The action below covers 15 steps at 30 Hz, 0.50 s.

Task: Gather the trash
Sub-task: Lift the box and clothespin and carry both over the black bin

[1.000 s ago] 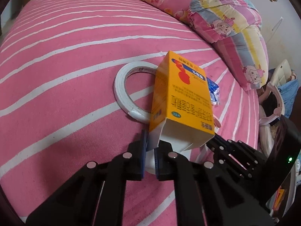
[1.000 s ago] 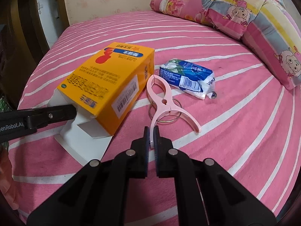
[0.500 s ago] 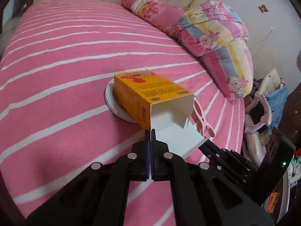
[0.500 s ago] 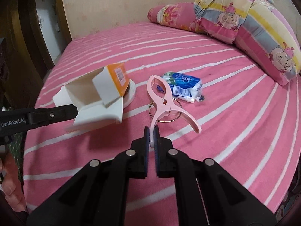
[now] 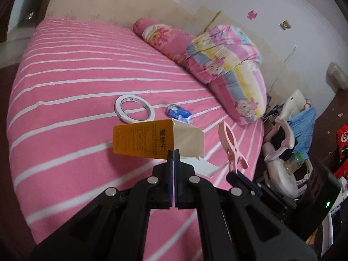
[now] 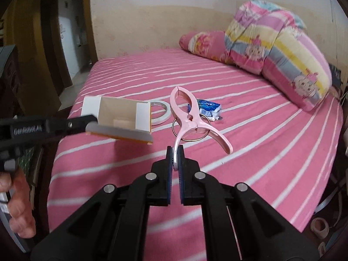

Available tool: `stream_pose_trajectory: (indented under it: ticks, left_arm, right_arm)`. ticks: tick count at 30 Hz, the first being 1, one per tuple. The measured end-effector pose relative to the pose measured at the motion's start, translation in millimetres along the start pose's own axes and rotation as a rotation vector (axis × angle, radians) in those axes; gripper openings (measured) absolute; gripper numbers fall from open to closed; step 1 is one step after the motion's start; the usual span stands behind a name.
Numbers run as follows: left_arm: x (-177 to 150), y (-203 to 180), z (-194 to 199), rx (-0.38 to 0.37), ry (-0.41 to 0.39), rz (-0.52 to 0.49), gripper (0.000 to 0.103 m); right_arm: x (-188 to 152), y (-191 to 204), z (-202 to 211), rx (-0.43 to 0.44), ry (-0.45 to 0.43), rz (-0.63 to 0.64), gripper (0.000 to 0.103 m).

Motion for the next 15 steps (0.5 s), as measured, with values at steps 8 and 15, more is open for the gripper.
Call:
stream_pose_trajectory:
  ticks: [8, 15]
  left_arm:
    - [-34.8, -39.0, 57.3, -0.056, -0.077, -0.035, 0.000]
    - [-61.3, -90.2, 95.5, -0.122, -0.098, -0.091, 0.000]
  right_arm:
    - [-31.8, 4.7, 76.5, 0.010, -0.073, -0.019, 0.006]
    - [-59.5, -1.9, 147.2, -0.018, -0.141, -0.028, 0.006]
Point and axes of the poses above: each gripper's, at about its wrist camera, not at the fingertips, and z roughly against the way its jaws point, y to its left, x to its top, the point moved 3 cm from there along -z, roughly the way its jaws point, and after that the axes turned 14 degrees about y, right-handed, at the moved point
